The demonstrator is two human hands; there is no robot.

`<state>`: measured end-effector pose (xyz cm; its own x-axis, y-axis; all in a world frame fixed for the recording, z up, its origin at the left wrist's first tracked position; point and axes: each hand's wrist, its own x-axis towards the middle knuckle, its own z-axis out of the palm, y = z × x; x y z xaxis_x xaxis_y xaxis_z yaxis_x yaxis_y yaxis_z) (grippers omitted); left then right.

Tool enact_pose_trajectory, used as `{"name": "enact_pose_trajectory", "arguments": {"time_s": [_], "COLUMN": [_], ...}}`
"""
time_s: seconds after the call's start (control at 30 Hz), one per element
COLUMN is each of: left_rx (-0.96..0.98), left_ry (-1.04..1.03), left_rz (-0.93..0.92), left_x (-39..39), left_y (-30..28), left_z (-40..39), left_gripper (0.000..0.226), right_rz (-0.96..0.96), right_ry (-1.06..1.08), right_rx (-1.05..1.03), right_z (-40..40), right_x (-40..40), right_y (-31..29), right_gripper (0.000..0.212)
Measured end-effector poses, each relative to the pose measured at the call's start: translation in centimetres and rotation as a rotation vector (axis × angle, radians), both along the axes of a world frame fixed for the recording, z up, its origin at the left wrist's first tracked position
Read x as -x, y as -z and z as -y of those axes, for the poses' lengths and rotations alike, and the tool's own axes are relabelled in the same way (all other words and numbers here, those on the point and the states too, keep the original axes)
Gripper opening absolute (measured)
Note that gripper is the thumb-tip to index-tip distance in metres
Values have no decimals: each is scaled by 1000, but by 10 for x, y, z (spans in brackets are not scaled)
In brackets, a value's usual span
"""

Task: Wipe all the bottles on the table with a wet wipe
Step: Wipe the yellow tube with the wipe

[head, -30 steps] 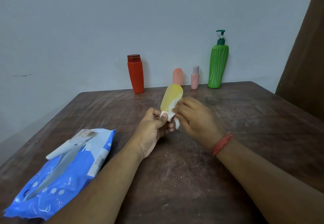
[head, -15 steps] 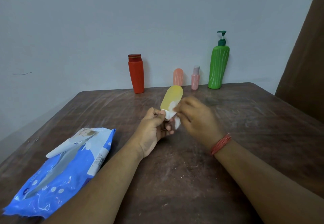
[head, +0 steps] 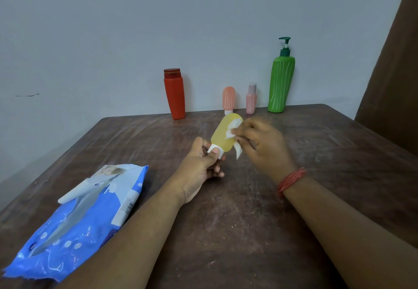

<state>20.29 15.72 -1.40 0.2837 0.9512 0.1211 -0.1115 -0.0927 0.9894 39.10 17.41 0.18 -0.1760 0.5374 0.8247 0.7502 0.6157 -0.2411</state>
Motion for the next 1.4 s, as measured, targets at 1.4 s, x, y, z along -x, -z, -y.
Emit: {"name": "enact_pose_trajectory", "arguments": {"time_s": [1.4], "left_rx": [26], "left_ry": [-90], "left_rz": [117], "left_x": [5], "left_y": [-3], "left_z": [-2], "left_gripper": [11], "right_rz": [-49], "right_ry": [-199], "right_rx": [332], "right_z": [14], "right_x": [31], "right_y": [8], "right_gripper": [6]}}
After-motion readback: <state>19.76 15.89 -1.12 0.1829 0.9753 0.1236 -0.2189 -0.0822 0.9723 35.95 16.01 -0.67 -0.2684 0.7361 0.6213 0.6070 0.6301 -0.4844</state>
